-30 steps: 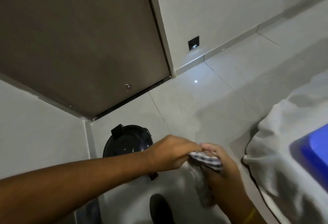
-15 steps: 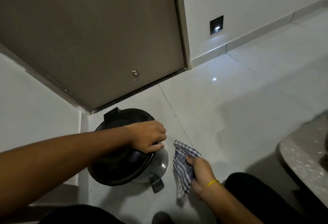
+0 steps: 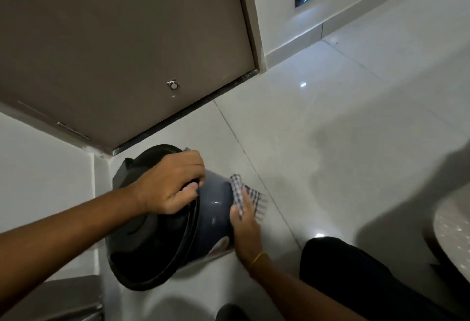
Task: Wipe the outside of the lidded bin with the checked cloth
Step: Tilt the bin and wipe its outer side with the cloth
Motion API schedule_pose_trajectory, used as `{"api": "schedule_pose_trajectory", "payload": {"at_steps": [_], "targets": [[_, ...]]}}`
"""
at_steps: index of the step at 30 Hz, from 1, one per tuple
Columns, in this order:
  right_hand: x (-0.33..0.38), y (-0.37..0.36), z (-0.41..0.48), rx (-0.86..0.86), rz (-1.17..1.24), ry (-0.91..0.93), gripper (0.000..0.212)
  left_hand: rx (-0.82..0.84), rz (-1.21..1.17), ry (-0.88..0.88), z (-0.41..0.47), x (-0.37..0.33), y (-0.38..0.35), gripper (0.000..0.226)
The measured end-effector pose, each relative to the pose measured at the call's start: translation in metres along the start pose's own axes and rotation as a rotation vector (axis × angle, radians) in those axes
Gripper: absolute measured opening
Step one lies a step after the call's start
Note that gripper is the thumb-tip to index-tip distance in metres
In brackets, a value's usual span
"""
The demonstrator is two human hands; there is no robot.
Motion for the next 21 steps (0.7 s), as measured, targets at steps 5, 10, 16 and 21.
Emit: {"api": "schedule_pose_trajectory", "payload": {"at_steps": [5, 10, 16, 21], "targets": [[0.043, -0.017, 0.046, 0.056, -0.081, 0.010, 0.047, -0.122, -0.011, 0.130, -0.029, 0.024, 0.010, 0.032], [0.068, -0.050, -0.013, 0.318, -0.041, 0.465, 0.056, -0.242, 0.003, 0.248, -0.036, 0.051, 0.023, 0.037], [0.039, -0.021, 0.055, 0.113, -0.231, 0.159, 0.049, -0.259, 0.008, 0.270, -0.048, 0.043, 0.024, 0.032], [0.082, -0.044, 0.080, 0.250, -0.152, 0.097, 0.042, -0.270, 0.008, 0.257, -0.044, 0.033, 0.015, 0.035]]}}
Point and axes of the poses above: each hand's wrist, its own z-axis towards the middle knuckle, its own y-axis out of the back of the hand, x = y × z, the point moved 1 cm from there along z, towards the middle knuckle, and after that the axes turned 8 degrees about -x, right-handed, at the moved point
